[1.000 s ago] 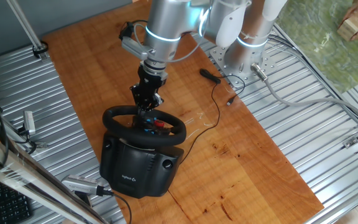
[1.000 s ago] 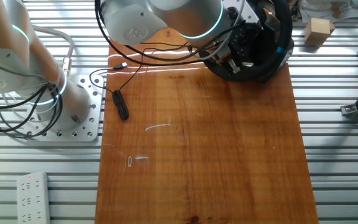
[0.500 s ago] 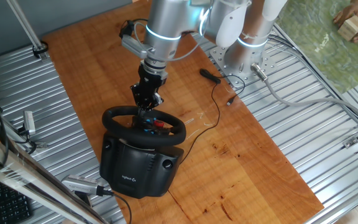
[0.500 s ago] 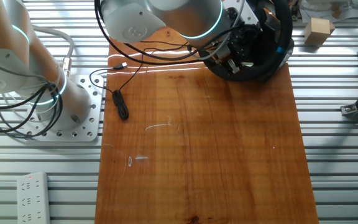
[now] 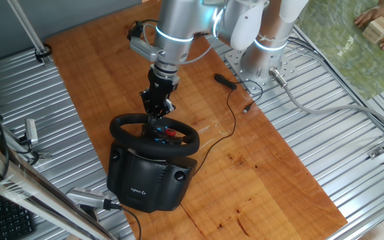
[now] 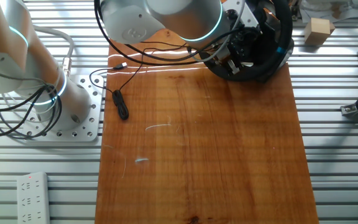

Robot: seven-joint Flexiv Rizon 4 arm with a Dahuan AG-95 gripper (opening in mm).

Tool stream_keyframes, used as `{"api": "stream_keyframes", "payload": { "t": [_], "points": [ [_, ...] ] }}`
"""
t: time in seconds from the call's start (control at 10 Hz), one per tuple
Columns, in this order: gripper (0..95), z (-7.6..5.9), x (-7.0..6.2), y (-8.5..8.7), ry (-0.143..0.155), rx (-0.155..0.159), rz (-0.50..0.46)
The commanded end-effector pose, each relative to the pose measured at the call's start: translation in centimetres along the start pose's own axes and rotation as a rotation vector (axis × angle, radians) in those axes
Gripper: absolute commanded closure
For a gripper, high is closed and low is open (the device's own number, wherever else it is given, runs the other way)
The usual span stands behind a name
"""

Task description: Rotate the steering wheel 90 degrees clockwise

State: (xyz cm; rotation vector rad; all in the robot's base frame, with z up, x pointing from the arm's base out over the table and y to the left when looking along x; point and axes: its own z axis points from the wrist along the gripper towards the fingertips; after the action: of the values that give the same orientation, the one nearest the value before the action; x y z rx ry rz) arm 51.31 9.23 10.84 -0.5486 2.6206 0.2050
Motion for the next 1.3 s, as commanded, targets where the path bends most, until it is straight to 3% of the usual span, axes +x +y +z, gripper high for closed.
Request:
{"api": "stream_keyframes", "payload": {
  "t": [0.1, 1.3],
  "points": [
    [95.0, -0.08, -0.15, 0.22, 0.001, 0.000, -0.001],
    [95.0, -0.06, -0.16, 0.23, 0.014, 0.011, -0.007]
  ]
}}
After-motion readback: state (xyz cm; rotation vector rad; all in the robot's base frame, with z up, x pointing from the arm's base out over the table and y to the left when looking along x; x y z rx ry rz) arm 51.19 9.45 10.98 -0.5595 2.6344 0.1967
